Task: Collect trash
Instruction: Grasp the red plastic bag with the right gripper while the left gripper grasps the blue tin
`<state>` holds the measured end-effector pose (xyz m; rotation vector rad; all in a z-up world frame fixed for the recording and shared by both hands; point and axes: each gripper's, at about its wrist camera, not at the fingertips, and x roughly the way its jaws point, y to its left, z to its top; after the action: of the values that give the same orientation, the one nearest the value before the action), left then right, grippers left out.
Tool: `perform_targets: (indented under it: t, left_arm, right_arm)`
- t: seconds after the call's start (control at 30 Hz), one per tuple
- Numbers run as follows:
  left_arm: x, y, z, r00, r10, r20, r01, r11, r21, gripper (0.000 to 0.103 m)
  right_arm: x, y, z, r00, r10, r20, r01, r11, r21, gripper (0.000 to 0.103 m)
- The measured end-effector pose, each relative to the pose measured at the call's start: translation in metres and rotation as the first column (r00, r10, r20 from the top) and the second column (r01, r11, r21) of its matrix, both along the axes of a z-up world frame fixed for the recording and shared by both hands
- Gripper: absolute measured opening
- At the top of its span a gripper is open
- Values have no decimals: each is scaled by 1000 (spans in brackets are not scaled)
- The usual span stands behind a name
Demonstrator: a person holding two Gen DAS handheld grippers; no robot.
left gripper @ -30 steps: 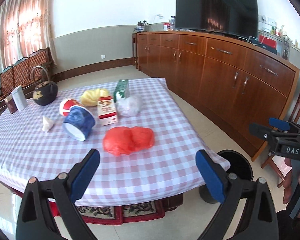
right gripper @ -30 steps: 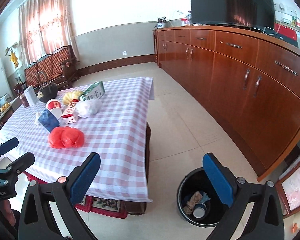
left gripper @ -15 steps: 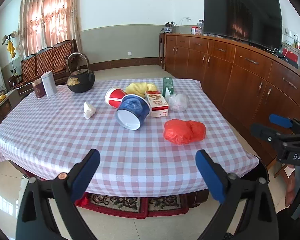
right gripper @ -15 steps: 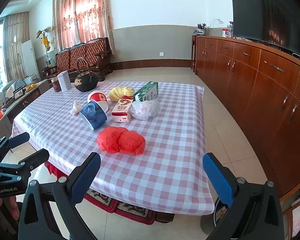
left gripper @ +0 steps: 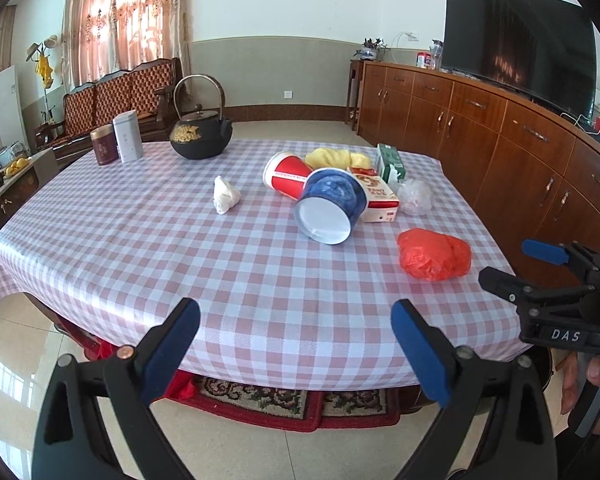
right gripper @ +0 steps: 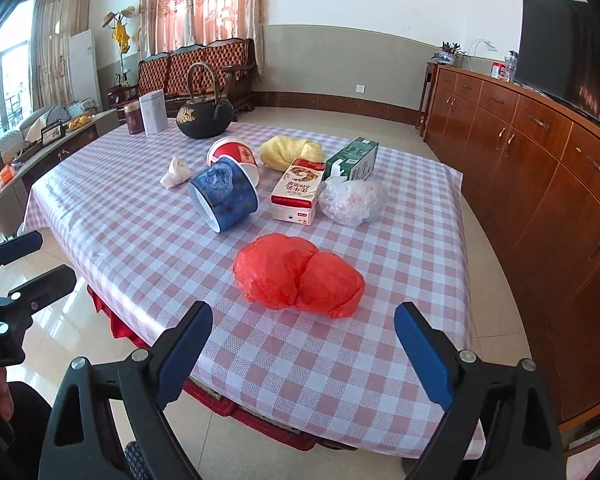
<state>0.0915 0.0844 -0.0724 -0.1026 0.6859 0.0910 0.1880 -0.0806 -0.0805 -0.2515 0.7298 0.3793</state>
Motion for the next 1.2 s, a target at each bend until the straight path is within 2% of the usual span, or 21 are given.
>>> perform_targets:
  t: [0.33, 0.4, 0.43, 0.47, 0.53, 0.57, 0.77, 0.93, 1.2]
  left_arm:
    - [36, 2, -21, 998, -26, -51, 27, 999, 20, 97]
    - [45, 1, -23, 998, -35, -53, 36, 999, 23, 97]
    - [50, -1, -24, 998, -39, -53, 40, 999, 20, 97]
    - [56, -2, -25, 998, -44, -54, 45, 999, 16, 97]
    - [66, -5, -25, 997, -56, -49, 56, 998, 11, 97]
    - [72, -8, -25, 997, -65, -44, 66, 998, 13, 97]
    - [110, -21, -26, 995, -101, -22, 102, 994, 44, 97]
    - [143, -27, -34, 990, -132, -48, 136, 987, 84, 97]
    - [172, -32, -40, 988, -141, -67, 146, 986, 80, 96]
  right_arm:
    - [63, 21, -52, 997, 10, -74, -16, 996, -87, 91]
    - [73, 19, -57, 995, 10, -100, -15, 998, -58, 76]
    - [77, 17, -59, 994, 8, -111, -12, 999, -40, 63]
    - [80, 14, -59, 993, 7, -118, -9, 1000, -14, 56]
    - [84, 6, -56, 992, 2, -126, 4, 999, 46, 43]
    - [85, 1, -54, 992, -14, -125, 22, 998, 63, 41]
    - [92, -30, -34, 991, -102, -86, 115, 980, 164, 38]
    - [106, -42, -26, 983, -172, -62, 180, 970, 162, 38]
    - [128, -57, -25, 969, -238, -72, 247, 953, 177, 38]
